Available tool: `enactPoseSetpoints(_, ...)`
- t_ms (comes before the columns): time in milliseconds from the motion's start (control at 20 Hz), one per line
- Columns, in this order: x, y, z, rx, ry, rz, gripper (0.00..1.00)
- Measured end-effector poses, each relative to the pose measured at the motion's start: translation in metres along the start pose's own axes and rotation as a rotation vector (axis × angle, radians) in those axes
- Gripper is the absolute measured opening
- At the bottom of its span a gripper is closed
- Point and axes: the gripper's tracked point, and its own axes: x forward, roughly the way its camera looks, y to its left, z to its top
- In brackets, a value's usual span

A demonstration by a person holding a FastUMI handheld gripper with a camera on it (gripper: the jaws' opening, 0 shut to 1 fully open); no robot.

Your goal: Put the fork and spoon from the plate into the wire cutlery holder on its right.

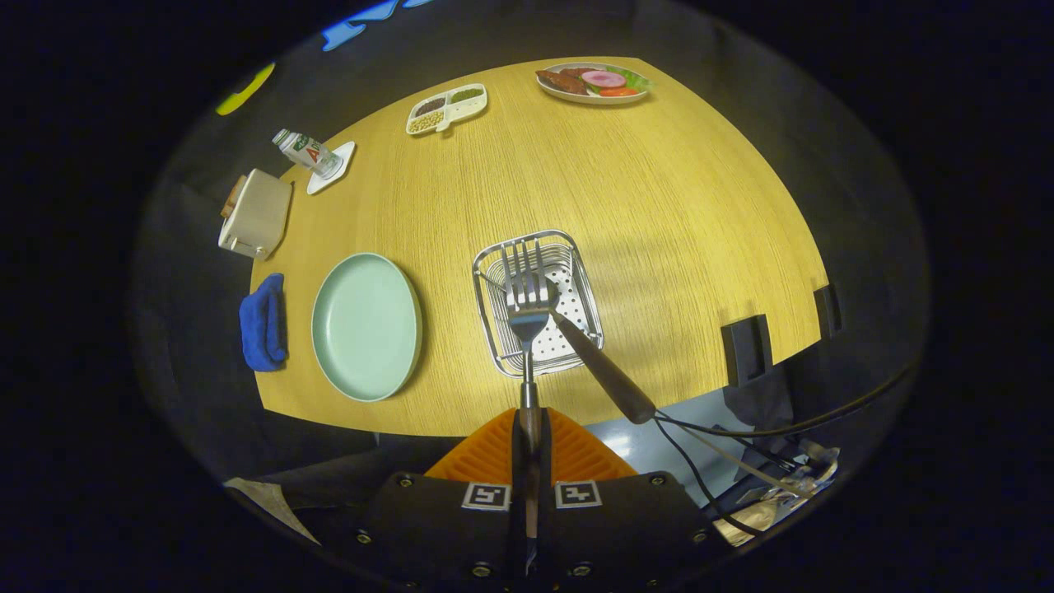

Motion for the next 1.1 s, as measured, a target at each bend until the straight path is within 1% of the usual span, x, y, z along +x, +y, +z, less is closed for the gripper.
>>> enactPoseSetpoints(250,0.006,-0.002,-0.004,0.058,0.052,0.006,0.06)
enactPoseSetpoints(400,0.006,-0.003,-0.002,0.065,0.059,-0.005,0.07)
enactPoseSetpoints(500,0.004,0.002,0.001,0.079,0.055,0.02,0.09)
enactPoseSetpoints(550,0.004,0.007,0.003,0.089,0.051,0.04,0.19)
enactPoseSetpoints(600,0.003,0.007,0.006,0.097,0.042,0.039,0.28)
enactPoseSetpoints(650,0.007,0.006,0.006,0.103,0.036,0.033,0.33)
enactPoseSetpoints(700,0.006,0.007,0.008,0.109,0.034,0.04,0.35)
enactPoseSetpoints(750,0.004,0.006,0.007,0.113,0.033,0.038,0.46)
enactPoseSetpoints(800,0.004,0.006,0.006,0.118,0.032,0.04,0.49)
enactPoseSetpoints(1100,0.001,0.008,0.005,0.141,0.016,0.046,0.49)
